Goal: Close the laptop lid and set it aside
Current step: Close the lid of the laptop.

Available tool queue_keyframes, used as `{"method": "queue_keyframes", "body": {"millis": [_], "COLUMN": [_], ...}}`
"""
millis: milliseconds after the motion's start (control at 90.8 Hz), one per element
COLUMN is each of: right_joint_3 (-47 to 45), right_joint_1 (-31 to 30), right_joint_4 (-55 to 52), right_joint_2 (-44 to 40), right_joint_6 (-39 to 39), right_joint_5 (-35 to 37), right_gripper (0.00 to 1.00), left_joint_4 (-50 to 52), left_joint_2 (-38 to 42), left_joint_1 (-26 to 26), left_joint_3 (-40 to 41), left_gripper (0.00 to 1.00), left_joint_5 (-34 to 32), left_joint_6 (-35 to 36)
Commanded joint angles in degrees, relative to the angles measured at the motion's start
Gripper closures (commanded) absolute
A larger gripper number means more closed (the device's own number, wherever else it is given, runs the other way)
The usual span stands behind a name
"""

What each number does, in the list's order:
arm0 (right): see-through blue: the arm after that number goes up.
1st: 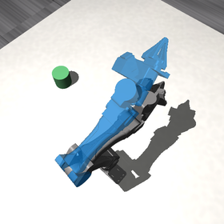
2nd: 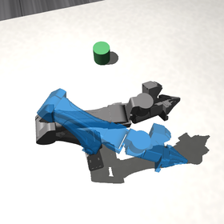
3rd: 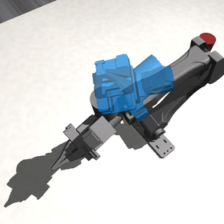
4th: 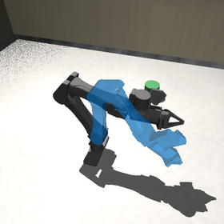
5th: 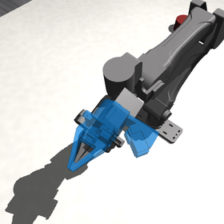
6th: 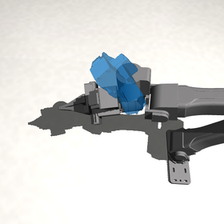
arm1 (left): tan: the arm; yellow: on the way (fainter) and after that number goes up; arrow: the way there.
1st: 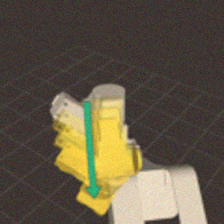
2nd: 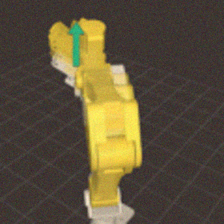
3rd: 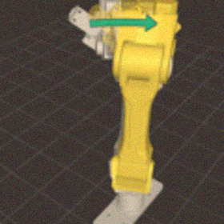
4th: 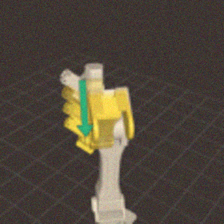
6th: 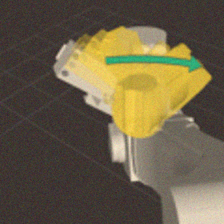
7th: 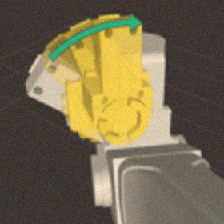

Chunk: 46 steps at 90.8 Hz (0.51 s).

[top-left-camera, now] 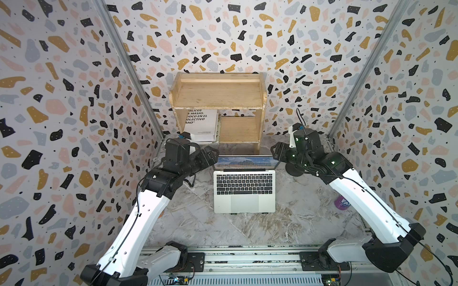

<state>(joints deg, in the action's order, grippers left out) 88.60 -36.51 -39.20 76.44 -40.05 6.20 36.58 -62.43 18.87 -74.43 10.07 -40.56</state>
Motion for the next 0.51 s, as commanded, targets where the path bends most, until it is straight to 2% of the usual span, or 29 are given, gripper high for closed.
{"method": "queue_keyframes", "body": {"millis": [0, 496], "right_joint_3": [-2.5, -9.1], "right_joint_1": [-1.4, -8.3], "right_joint_4": [-7.3, -6.7], "right_joint_2": [-0.7, -5.6], "right_joint_6": [1.1, -0.4], "right_joint_5": [1.9, 6.8], "right_gripper": [0.37, 0.37], "left_joint_4": [5.4, 6.2], "left_joint_2": [0.8, 8.4], "left_joint_1": [0.9, 2.2], "left_joint_3": [2.3, 9.2], "left_gripper": [0.13, 0.13], "left_joint_5": [0.6, 0.9], "left_joint_6": [1.0, 0.1]}}
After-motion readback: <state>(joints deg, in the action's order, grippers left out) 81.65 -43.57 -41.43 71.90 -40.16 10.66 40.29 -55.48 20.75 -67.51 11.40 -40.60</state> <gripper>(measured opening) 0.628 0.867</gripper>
